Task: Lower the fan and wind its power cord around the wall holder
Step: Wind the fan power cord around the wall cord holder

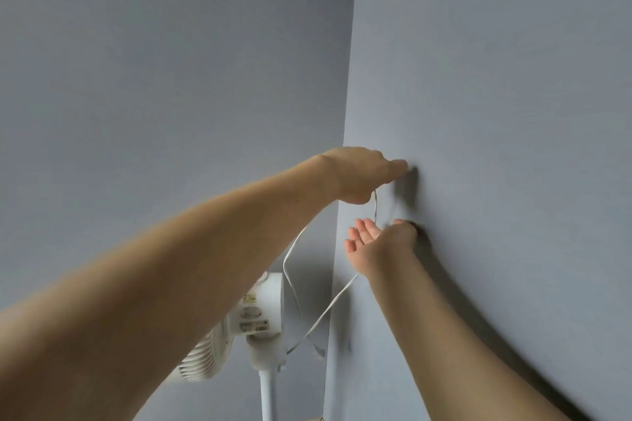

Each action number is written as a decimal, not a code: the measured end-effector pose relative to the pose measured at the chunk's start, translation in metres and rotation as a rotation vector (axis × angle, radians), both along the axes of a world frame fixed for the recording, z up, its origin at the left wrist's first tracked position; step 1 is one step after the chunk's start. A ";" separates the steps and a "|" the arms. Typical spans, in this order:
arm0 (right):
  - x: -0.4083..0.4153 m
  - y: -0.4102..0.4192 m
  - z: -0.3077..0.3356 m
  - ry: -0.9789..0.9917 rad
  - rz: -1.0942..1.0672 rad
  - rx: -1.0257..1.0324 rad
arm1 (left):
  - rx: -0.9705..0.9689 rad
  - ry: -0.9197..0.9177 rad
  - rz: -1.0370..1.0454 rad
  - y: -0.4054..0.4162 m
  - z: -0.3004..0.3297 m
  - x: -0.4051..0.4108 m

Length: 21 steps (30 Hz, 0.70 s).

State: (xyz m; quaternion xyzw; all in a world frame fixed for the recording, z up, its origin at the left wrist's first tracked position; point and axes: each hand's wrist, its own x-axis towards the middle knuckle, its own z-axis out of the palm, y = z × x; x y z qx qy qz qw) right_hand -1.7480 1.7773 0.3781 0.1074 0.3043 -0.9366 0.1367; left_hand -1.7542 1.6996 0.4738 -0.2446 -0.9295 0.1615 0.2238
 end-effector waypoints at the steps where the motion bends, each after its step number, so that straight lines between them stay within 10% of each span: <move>1: -0.002 0.003 0.011 0.005 0.001 -0.036 | -0.018 0.033 0.002 -0.003 0.004 0.002; 9: -0.004 0.009 0.042 -0.028 -0.107 -0.267 | 0.233 0.052 0.061 -0.046 0.003 0.013; 16: 0.030 0.023 0.044 -0.025 -0.234 -0.405 | 0.505 -0.466 0.186 -0.068 -0.043 0.008; 21: 0.058 0.039 0.030 0.084 -0.175 -0.324 | 0.482 -0.290 0.326 -0.078 -0.095 -0.012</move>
